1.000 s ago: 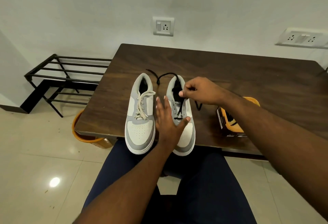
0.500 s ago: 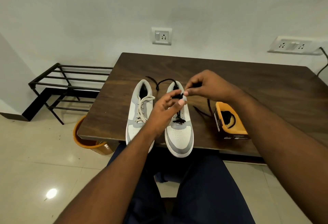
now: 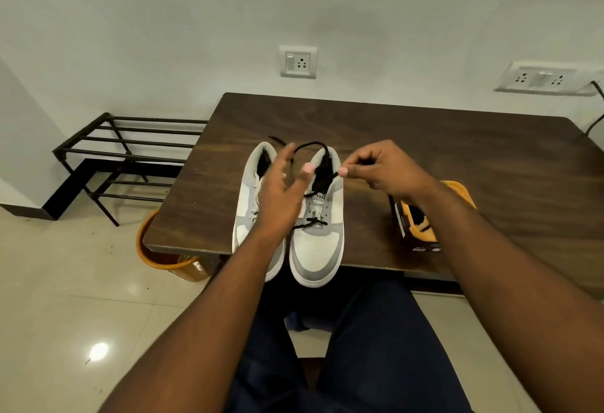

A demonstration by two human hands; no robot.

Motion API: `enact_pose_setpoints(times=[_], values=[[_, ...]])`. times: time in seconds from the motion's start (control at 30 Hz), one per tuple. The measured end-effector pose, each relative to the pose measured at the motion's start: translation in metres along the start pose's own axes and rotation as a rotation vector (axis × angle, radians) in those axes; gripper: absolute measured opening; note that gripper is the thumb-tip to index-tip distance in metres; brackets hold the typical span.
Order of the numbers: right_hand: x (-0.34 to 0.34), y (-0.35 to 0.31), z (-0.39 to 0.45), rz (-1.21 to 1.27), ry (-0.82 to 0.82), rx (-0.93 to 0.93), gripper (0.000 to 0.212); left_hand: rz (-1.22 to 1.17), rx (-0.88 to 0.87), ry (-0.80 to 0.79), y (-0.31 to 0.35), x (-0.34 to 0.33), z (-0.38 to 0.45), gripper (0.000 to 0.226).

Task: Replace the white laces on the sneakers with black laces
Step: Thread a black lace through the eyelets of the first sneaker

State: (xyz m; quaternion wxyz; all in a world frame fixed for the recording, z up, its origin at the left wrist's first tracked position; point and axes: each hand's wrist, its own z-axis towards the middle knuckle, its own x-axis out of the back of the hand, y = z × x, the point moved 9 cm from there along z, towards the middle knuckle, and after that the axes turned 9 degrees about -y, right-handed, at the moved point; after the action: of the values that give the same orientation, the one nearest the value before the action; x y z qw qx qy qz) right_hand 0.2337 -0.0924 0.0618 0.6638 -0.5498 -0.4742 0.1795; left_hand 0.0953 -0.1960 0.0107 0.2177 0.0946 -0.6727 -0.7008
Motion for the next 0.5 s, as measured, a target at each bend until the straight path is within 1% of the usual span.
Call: enact_pose_setpoints(times=[0.03, 0.07, 0.1, 0.13, 0.2, 0.3, 0.37, 0.4, 0.43, 0.47, 0.5], values=[[-0.009, -0.004, 0.002, -0.006, -0.022, 0.018, 0.013, -0.007, -0.01, -0.15, 0.011, -0.018, 0.001, 0.035], [-0.014, -0.006, 0.004, -0.007, -0.031, 0.027, 0.013, -0.018, -0.006, -0.242, 0.015, -0.028, 0.002, 0.027], [-0.016, -0.005, 0.004, -0.004, -0.04, 0.025, 0.013, -0.008, -0.005, -0.269, 0.018, -0.029, 0.002, 0.021], [-0.017, -0.003, 0.003, 0.011, -0.05, 0.012, 0.014, -0.02, -0.01, -0.254, 0.016, -0.026, 0.001, 0.017], [-0.01, 0.012, -0.003, 0.082, -0.036, -0.033, 0.014, -0.054, 0.022, -0.146, 0.002, -0.006, 0.0, 0.013], [0.012, 0.045, -0.016, 0.203, 0.088, -0.106, 0.008, -0.078, 0.098, 0.176, -0.027, 0.047, -0.006, 0.013], [0.015, 0.063, -0.021, 0.228, 0.135, -0.152, 0.01, -0.054, 0.148, 0.34, -0.045, 0.072, -0.011, 0.017], [0.011, 0.067, -0.021, 0.222, 0.141, -0.169, 0.012, 0.013, 0.16, 0.38, -0.051, 0.079, -0.013, 0.016], [0.005, 0.068, -0.02, 0.211, 0.132, -0.173, 0.014, 0.154, 0.157, 0.363, -0.049, 0.079, -0.012, 0.008], [-0.004, 0.065, -0.018, 0.198, 0.112, -0.168, 0.017, 0.365, 0.105, 0.318, -0.035, 0.072, -0.012, 0.009], [-0.013, 0.061, -0.016, 0.196, 0.089, -0.157, 0.018, 0.537, 0.0, 0.241, -0.021, 0.058, -0.009, 0.027]])
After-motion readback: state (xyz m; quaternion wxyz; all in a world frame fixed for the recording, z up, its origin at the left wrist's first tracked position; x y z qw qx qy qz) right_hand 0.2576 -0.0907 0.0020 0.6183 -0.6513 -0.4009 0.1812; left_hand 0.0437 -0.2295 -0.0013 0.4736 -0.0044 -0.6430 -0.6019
